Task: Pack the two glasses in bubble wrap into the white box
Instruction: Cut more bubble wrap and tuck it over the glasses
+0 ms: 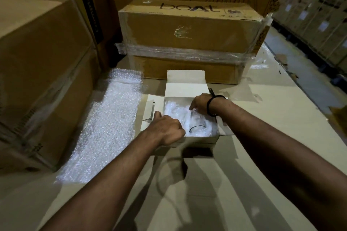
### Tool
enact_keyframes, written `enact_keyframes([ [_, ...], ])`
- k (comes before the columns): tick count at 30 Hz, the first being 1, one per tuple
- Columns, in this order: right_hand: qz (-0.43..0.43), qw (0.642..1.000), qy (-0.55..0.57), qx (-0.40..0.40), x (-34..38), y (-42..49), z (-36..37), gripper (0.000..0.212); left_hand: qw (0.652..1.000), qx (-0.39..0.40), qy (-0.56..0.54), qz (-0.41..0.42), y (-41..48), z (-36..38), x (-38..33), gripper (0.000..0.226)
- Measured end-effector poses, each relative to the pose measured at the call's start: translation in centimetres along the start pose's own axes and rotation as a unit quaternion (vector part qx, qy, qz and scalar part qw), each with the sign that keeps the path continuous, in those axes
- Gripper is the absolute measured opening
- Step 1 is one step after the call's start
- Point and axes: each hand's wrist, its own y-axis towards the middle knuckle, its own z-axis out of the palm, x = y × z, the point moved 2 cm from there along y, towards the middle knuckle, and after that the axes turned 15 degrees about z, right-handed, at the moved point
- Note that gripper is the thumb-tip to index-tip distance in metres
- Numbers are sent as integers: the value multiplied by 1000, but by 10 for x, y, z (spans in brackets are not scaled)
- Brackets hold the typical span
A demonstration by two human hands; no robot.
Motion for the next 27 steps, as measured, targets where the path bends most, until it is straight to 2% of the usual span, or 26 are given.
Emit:
enact_keyframes([
  [3,17,998,-12,-56,-14,-6,-2,50,995,-73,58,-40,3,-6,8,25],
  [8,15,991,-119,-54,-15,-4,10,51,986,9,118,-115,16,-9,6,22],
  [13,1,975,-213,-65,-8,-9,8,56,982,59,142,-113,22,-9,3,11],
  [17,9,977,-205,-54,-9,-8,12,63,979,104,132,-113,21,-9,7,26],
  [21,45,988,-131,-69,-22,-12,10,52,978,60,143,-137,17,-6,14,44],
  [24,41,982,-168,-77,-22,-18,12,51,973,47,165,-153,18,-3,14,41],
  [27,33,975,-216,-38,-12,-13,15,49,969,53,182,-160,23,-2,10,35],
])
